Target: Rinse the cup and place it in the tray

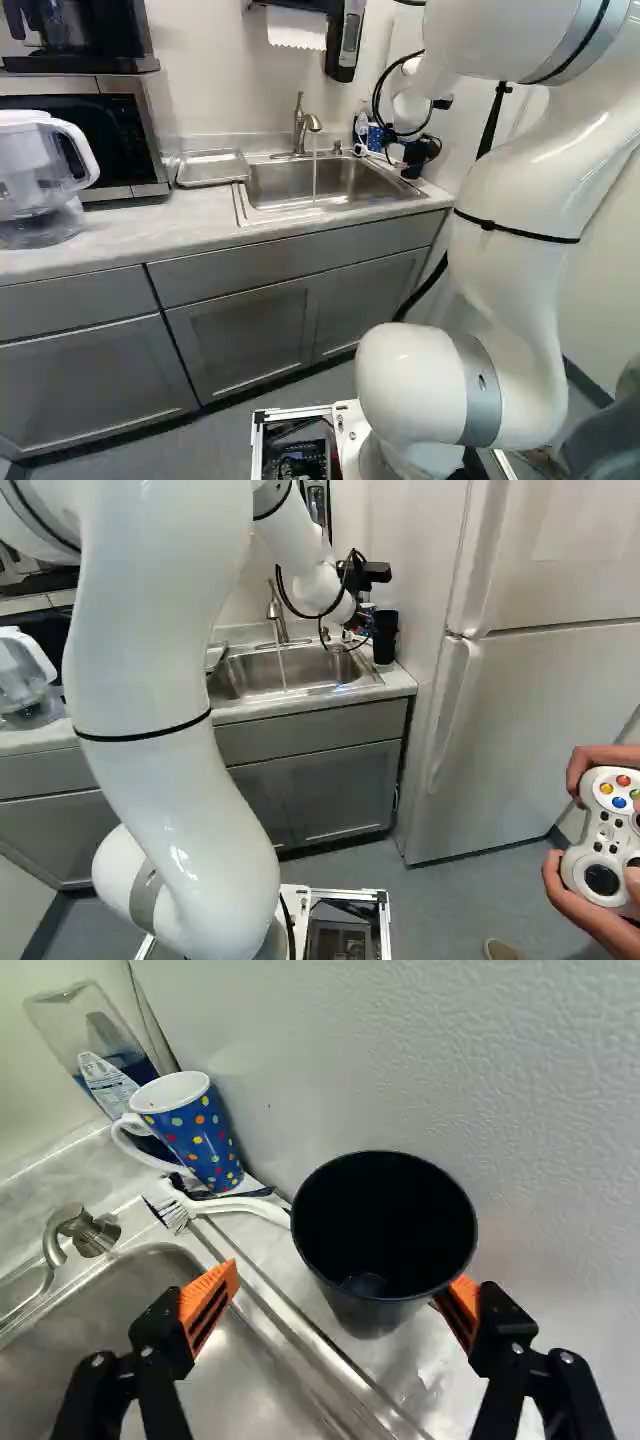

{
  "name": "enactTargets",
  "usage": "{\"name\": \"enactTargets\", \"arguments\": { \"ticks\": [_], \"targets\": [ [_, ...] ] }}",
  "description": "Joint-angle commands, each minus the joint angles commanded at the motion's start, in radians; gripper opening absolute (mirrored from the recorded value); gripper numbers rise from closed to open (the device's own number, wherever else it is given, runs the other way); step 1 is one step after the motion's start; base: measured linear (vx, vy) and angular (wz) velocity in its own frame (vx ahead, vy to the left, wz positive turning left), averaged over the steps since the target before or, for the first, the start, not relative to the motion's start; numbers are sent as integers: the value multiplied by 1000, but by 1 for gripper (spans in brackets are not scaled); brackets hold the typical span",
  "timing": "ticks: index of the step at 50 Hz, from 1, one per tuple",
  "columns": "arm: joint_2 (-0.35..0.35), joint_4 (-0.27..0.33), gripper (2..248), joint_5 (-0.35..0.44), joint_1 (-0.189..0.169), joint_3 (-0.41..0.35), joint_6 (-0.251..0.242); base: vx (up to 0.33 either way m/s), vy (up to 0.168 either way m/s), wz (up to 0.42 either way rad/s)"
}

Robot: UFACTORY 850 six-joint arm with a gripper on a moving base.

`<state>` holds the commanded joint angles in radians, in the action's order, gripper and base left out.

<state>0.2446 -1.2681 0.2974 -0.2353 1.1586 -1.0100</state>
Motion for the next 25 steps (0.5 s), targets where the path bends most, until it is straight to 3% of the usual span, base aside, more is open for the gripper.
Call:
{"name": "enactTargets", "arguments": {
  "ticks": [25],
  "targets": [
    [-16, 0, 247, 0, 27, -19, 0, 0, 0, 0]
  ]
}}
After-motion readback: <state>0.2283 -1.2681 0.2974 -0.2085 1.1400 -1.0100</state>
